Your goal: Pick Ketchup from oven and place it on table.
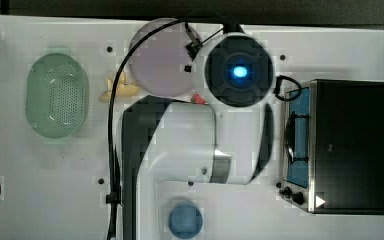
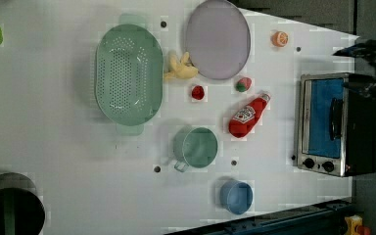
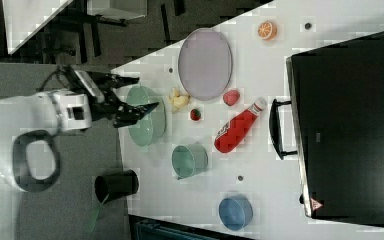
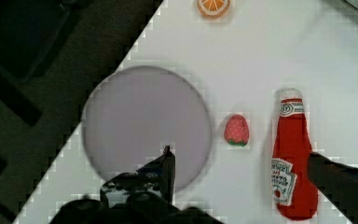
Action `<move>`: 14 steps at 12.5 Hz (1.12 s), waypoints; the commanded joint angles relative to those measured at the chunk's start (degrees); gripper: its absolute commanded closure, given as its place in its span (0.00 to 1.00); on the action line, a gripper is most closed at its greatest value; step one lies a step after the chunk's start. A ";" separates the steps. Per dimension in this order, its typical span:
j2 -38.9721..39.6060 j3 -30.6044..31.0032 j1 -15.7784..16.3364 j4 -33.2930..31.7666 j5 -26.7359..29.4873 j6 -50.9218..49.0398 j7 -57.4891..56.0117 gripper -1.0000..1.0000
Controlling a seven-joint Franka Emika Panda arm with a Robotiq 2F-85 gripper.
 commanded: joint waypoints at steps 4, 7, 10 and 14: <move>1.35 0.85 -0.81 10.70 -1.80 -15.48 1.26 0.00; 1.30 0.76 -0.92 14.34 -2.54 -26.22 1.28 0.00; 1.44 0.82 -0.91 14.11 -2.54 -26.18 1.29 0.00; 1.61 0.97 -0.89 14.11 -2.54 -26.17 1.29 0.00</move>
